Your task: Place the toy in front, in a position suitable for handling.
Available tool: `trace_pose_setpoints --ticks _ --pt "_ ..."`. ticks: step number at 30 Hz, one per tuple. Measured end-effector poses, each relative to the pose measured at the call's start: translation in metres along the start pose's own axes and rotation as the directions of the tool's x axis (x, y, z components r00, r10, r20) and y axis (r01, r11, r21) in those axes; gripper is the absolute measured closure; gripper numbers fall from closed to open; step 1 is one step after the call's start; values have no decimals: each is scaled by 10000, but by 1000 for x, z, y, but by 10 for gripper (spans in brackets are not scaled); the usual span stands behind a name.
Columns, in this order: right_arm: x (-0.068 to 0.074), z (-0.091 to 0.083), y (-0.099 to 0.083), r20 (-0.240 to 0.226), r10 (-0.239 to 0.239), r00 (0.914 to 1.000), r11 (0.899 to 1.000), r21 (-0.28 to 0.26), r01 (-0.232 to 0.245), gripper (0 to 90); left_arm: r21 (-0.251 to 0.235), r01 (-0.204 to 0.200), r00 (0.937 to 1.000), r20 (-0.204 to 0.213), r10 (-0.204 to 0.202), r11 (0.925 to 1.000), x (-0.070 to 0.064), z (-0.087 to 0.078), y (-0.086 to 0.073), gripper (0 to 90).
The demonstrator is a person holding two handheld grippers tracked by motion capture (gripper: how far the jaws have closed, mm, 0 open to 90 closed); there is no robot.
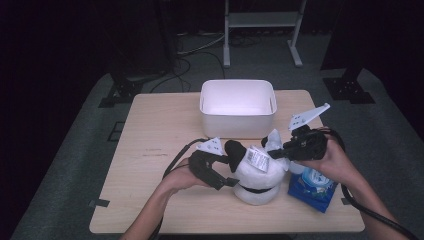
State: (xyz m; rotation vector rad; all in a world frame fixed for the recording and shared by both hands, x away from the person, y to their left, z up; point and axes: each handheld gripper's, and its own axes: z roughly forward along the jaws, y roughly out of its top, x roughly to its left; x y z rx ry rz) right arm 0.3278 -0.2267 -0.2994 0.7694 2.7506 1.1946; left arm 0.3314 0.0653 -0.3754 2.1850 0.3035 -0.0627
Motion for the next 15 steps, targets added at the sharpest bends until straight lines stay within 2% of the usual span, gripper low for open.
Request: trace_pose_setpoints --ticks 5,8,9,12,15 --pt "2 0 0 11 -53 10000 9999 -110 53 840 -206 153 9990 419 -145 9997 1 10 0 188" --pt "3 0 3 91 -131 9999 9996 -229 133 840 -458 3 9993 384 14 9989 1 6 2 258" --pt "3 -1 3 -38 -96 9999 9993 -369 94 840 -479 -49 9995 320 65 9988 1 4 3 269" --pt "4 2 7 -275 -89 9996 9984 -553 73 840 -406 -167 9997 181 175 9990 1 -3 3 273" --pt "5 6 11 -407 -93 9991 9976 -691 65 841 -584 -163 9998 101 169 9982 2 -14 2 282"
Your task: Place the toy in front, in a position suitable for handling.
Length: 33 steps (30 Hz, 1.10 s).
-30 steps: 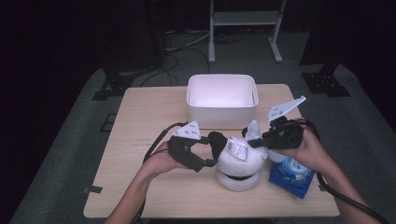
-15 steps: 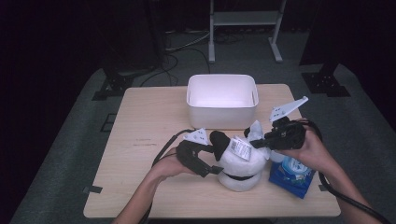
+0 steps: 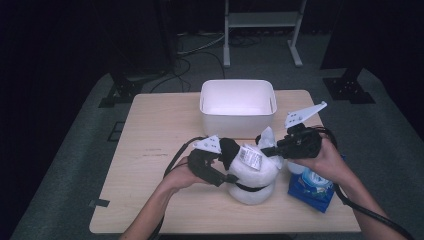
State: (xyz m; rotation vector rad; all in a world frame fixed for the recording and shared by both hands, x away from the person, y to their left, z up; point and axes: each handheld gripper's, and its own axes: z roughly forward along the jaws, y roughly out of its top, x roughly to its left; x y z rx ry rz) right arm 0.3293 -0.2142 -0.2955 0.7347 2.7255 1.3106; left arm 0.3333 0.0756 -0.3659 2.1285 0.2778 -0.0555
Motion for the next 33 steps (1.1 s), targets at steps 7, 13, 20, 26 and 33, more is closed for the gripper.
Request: trace_pose_setpoints --ticks 7,13,20,26,33 --pt "1 20 1 -388 68 9992 9999 -143 -74 841 -320 -24 9988 -487 8 9995 0 -36 -2 281" --pt "1 35 3 -898 171 9958 9998 -25 -174 838 -4 -194 9988 -460 193 9998 -3 -45 -12 272" --pt "9 27 23 -1172 -198 9929 9994 -318 162 835 -20 -444 9981 -421 443 9990 -11 -41 -12 270" --pt "24 34 44 -1392 -724 9876 9970 -355 681 834 44 -558 9977 -382 559 9984 -14 -36 -9 264" --pt "37 45 59 -1663 -1210 9786 9926 -223 1190 832 42 -480 9982 -366 481 9988 -14 -32 -7 265"
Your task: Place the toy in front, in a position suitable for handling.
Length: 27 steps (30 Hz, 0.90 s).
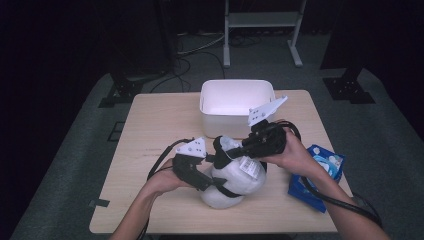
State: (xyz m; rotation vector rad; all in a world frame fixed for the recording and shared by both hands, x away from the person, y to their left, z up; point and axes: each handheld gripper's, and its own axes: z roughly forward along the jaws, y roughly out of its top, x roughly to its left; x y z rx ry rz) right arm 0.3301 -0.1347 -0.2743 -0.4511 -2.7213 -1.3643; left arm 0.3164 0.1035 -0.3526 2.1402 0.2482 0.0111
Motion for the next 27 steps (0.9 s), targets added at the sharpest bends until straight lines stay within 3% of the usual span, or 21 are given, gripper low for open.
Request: trace_pose_setpoints --ticks 8,14,20,27 --pt "-1 -13 -12 566 119 9983 9990 417 -143 831 74 -83 10000 -5 83 9999 -1 13 6 265" --pt "-9 -21 -30 1203 565 9911 9953 717 -655 833 446 -136 9999 -93 140 9989 0 23 10 260" --pt "-14 -20 -43 1310 805 9881 9925 815 -917 835 869 -76 9999 -134 88 9962 2 35 6 217" --pt "-17 -15 -50 1215 961 9879 9912 791 -1062 836 995 64 9999 -88 -56 9950 4 36 2 216"
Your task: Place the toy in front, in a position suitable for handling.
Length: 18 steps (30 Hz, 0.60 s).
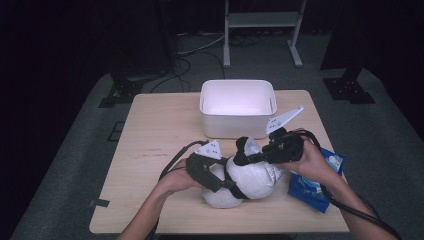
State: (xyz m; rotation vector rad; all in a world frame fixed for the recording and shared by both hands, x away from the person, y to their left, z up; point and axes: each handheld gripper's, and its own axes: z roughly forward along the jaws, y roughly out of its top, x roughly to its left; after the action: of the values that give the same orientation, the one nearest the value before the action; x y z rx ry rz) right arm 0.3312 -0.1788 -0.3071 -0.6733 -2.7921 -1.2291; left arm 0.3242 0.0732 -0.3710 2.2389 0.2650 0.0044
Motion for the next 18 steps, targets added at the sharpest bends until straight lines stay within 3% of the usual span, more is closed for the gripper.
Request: trace_pose_setpoints --ticks 6,12,18 --pt "-6 5 -9 141 259 9996 9995 178 -262 836 297 113 9999 -32 -112 9995 2 6 -5 239" --pt "-7 -2 -11 467 174 9988 9996 231 -185 834 311 110 9998 -141 -105 9995 1 11 -3 254" --pt "-1 1 -2 128 -29 9999 10000 12 28 832 395 -49 9999 -143 55 9992 -1 15 1 254"
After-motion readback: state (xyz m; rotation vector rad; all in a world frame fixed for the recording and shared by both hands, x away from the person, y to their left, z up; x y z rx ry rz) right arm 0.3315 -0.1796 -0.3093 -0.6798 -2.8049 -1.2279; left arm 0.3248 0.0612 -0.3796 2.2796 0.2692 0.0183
